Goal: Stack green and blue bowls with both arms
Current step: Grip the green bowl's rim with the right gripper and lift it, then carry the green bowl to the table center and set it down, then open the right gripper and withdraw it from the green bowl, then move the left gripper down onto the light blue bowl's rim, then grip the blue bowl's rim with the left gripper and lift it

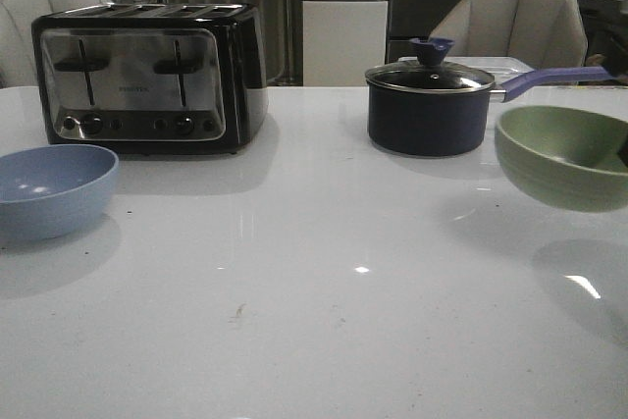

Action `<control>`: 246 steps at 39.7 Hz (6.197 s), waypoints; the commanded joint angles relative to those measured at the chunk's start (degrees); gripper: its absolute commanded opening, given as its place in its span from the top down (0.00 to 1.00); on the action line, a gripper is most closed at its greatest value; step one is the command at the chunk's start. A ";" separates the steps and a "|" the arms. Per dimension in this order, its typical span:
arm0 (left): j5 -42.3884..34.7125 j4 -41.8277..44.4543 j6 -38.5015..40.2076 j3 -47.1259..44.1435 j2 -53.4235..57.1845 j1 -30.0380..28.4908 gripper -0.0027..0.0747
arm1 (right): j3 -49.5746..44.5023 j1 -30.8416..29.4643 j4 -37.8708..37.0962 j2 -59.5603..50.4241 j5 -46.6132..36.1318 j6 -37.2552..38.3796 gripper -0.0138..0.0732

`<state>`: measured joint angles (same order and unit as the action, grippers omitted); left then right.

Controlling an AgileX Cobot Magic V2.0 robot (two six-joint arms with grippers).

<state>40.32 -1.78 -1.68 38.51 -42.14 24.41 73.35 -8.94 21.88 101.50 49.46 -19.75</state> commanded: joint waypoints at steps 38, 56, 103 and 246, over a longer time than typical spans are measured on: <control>-3.93 -0.57 0.01 1.83 -0.07 0.47 0.21 | 9.80 33.41 -9.51 6.37 -3.59 10.90 0.75; -3.93 -0.57 0.01 1.83 -0.07 0.47 0.21 | 9.80 33.30 -10.86 7.48 -3.88 10.90 0.29; -4.01 -0.57 0.01 1.83 -0.07 0.47 0.21 | -25.92 36.15 -10.86 -56.55 -4.88 4.86 0.23; 23.88 -8.64 -8.03 54.22 -58.09 -24.04 0.84 | -34.35 35.97 -10.55 -66.47 -4.60 5.00 0.23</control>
<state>62.14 -6.18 -7.14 88.85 -105.12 -0.25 37.45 27.17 10.74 35.17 48.24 -14.48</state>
